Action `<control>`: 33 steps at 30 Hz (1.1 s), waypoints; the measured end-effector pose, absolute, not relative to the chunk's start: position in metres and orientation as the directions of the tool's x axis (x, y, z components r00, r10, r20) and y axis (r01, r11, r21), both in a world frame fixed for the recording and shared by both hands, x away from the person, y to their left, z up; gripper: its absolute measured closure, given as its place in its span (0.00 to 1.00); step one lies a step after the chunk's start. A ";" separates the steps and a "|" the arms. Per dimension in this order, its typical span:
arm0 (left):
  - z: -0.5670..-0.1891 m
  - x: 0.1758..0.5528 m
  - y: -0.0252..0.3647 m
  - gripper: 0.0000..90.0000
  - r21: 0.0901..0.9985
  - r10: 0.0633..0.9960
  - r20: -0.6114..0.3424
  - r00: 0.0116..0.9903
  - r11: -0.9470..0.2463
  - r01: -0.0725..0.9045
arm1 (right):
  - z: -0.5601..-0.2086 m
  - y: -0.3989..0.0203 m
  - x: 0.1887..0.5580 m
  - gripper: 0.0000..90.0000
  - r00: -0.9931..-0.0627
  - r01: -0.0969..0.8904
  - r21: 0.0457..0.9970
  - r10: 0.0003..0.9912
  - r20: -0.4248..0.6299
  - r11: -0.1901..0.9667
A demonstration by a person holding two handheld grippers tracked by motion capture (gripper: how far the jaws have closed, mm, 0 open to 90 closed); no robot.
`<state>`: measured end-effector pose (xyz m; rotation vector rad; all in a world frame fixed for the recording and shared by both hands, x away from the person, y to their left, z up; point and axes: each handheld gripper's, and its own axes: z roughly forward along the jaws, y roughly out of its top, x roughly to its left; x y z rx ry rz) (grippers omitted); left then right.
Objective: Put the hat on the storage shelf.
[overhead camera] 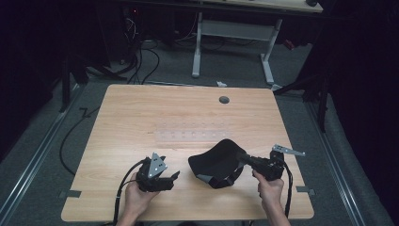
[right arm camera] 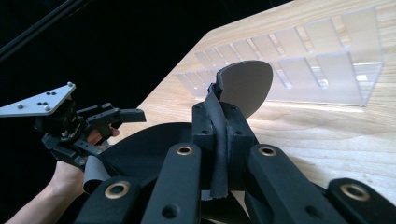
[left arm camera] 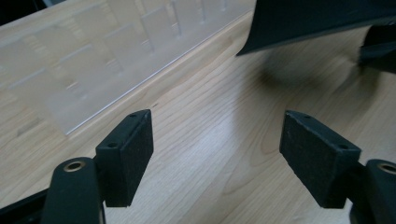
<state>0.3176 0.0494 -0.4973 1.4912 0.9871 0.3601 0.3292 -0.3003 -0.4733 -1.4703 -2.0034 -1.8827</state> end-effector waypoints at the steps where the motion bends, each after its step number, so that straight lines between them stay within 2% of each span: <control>1: -0.496 0.317 0.048 0.29 0.925 0.739 -0.327 0.589 0.122 0.360 | -0.473 -0.299 0.330 0.95 -0.554 0.624 0.762 0.591 0.586 -0.171; 21: -0.480 0.306 0.012 0.32 0.927 0.664 -0.314 0.678 0.061 0.370 | -0.468 -0.281 0.337 0.95 -0.556 0.658 0.740 0.570 0.605 -0.143; 33: -0.479 0.307 0.010 0.50 0.918 0.664 -0.326 0.673 0.053 0.393 | -0.465 -0.272 0.337 0.95 -0.580 0.653 0.745 0.543 0.607 -0.135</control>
